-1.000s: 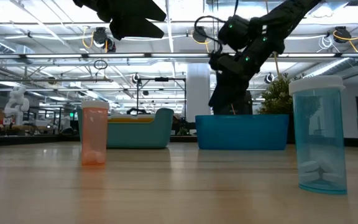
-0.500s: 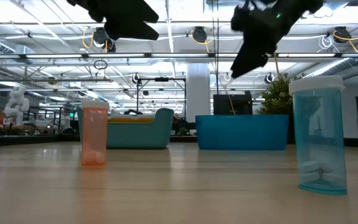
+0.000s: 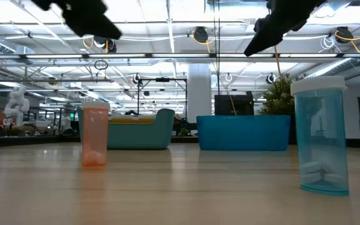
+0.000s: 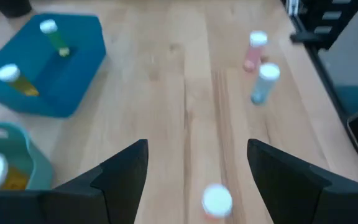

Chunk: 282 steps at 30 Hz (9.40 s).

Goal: Pick and place medicine bottles into bin by pill shape (circle, oval)
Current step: Put the top small pink tablet bottle into the blue bin

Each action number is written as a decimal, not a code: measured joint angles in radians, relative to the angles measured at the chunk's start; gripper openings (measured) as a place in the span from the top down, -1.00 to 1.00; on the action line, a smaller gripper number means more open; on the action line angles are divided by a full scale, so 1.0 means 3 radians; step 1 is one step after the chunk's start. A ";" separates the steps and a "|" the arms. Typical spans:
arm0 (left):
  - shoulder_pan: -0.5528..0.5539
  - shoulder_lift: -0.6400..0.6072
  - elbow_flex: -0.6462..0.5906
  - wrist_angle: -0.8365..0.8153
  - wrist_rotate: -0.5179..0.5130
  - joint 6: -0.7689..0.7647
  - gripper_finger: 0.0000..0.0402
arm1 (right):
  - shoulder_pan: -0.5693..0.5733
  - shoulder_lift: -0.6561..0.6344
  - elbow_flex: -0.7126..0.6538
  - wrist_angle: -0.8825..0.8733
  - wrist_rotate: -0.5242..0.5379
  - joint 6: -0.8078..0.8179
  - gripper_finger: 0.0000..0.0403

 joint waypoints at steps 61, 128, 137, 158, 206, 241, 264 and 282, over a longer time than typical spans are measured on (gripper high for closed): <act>-0.0361 0.1565 -0.1012 0.2462 -0.0547 -0.0353 -0.30 | 0.0286 0.0000 0.0000 0.0231 0.0004 -0.0221 -0.05; 0.0323 0.0772 -0.1011 0.1276 0.0071 -0.0144 0.40 | -0.0018 0.2691 0.1679 0.1398 -0.0275 0.0030 -0.06; 0.0350 0.0772 -0.1005 0.1269 0.0137 -0.0146 0.40 | -0.0085 0.2790 0.1672 0.1474 -0.0362 0.0013 -0.19; 0.0435 0.0759 -0.0603 0.0409 0.0343 -0.0157 0.40 | -0.0135 0.2913 0.1671 0.1621 -0.0537 -0.0144 -0.04; 0.0437 0.0759 -0.0598 0.0386 0.0330 -0.0272 0.40 | -0.0132 0.2913 0.1671 0.1541 -0.0745 -0.0243 0.40; 0.0405 0.0759 -0.0598 0.0478 0.0370 -0.0297 0.40 | -0.0129 0.2913 0.1671 0.1472 -0.0786 -0.0457 0.40; 0.0057 0.0759 -0.0595 0.0104 0.0141 -0.0869 -0.56 | -0.0146 0.2590 0.1666 0.0578 -0.0915 -0.0241 0.40; -0.0007 0.0759 -0.0595 0.0604 -0.0071 -0.0754 -0.39 | -0.0732 0.1187 0.1451 -0.0774 -0.0591 -0.0259 0.40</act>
